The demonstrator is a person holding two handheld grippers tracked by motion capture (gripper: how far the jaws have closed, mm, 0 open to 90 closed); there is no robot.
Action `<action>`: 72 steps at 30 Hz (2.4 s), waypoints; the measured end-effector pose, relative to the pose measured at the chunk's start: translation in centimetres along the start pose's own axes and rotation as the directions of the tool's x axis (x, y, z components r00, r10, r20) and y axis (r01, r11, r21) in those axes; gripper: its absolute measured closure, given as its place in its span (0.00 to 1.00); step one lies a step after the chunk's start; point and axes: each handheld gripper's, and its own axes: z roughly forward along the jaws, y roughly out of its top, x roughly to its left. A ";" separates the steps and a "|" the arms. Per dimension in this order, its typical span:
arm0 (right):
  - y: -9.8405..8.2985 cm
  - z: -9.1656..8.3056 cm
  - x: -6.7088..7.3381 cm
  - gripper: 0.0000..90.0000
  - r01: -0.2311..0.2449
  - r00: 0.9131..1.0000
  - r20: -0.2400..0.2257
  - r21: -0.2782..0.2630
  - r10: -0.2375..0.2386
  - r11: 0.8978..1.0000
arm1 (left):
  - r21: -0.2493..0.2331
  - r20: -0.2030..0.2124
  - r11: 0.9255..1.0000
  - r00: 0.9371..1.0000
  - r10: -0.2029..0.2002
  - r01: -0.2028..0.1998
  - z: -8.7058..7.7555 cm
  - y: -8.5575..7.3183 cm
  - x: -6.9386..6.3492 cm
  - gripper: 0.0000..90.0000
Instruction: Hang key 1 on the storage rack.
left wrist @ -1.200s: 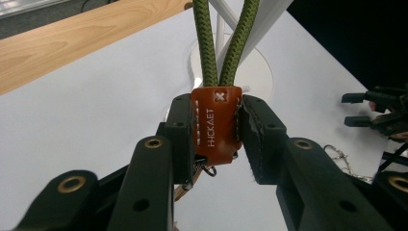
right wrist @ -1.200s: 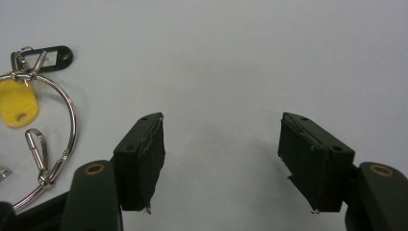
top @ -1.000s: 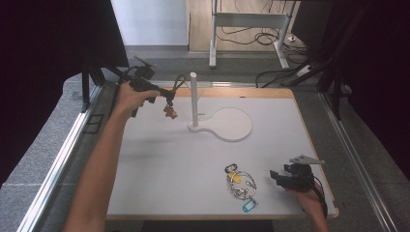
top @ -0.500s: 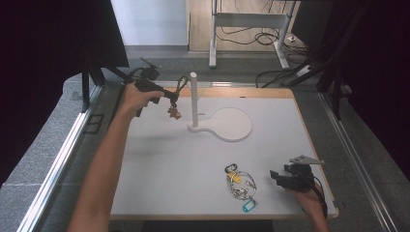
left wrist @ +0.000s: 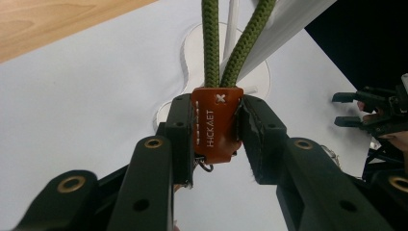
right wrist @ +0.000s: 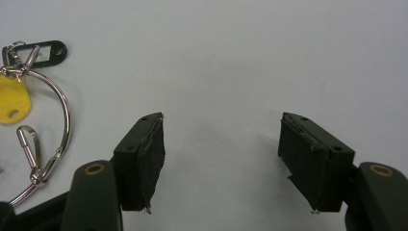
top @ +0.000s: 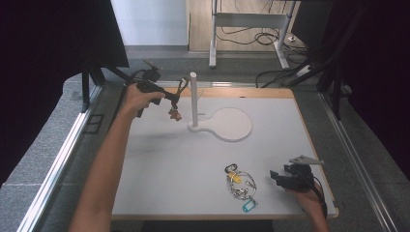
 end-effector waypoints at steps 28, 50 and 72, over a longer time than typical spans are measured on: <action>0.0 0.0 -0.1 0.36 0.001 1.000 0.002 0.002 -0.001 1.000 | 0.043 -0.013 0.998 0.998 0.054 -0.054 1.6 -0.3 -0.7 0.74; 0.0 -0.1 0.0 0.36 0.002 1.000 0.005 0.000 -0.002 1.000 | -0.057 -0.074 0.985 0.985 0.156 -0.161 -0.8 -2.3 -4.1 0.47; 0.0 -0.4 0.2 0.36 0.012 1.000 0.003 -0.003 -0.012 1.000 | -0.095 -0.126 0.968 0.967 0.221 -0.234 -1.1 -10.0 -7.5 0.47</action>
